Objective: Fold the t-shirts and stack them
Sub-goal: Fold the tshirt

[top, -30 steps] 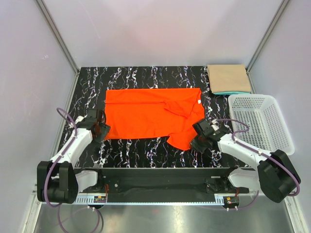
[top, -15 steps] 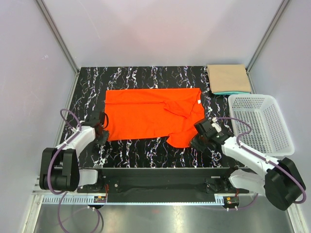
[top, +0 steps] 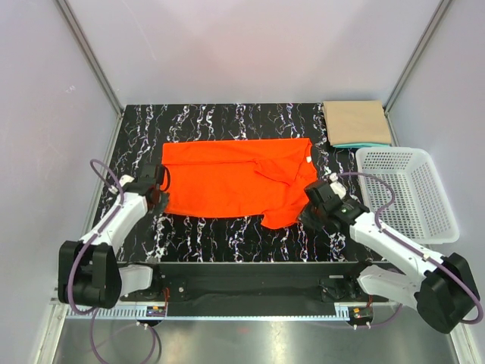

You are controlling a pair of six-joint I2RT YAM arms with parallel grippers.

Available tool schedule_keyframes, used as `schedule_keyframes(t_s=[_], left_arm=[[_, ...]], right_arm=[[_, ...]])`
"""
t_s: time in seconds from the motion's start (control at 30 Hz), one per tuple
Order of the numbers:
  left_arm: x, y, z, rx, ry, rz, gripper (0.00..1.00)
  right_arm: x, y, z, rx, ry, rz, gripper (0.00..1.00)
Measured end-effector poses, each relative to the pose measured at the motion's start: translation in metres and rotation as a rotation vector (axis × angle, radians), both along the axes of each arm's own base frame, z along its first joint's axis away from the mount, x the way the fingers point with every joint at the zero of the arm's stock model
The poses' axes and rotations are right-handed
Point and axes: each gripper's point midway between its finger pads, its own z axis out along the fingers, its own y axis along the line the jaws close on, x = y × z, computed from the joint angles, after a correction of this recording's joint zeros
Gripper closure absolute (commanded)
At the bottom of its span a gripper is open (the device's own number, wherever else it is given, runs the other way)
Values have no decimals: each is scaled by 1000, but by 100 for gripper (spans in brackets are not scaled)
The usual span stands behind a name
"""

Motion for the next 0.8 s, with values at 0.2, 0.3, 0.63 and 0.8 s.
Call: schedule_keyframes(t_s=[0.2,0.3,0.63,0.8], left_arm=[[30,1,14,27,11,-6,100],[46,3,21,45,22,2,100],[118,16,37,62,14,55,100],[151,18,30,70,31,26,100]], right_arm=[[44,10,41,-95,-138,84,100],[75,20,59,-145,-193,141,100],[178,-5,55,-276,-194,196,100],[213,-11,56,-292,-213,232,100]])
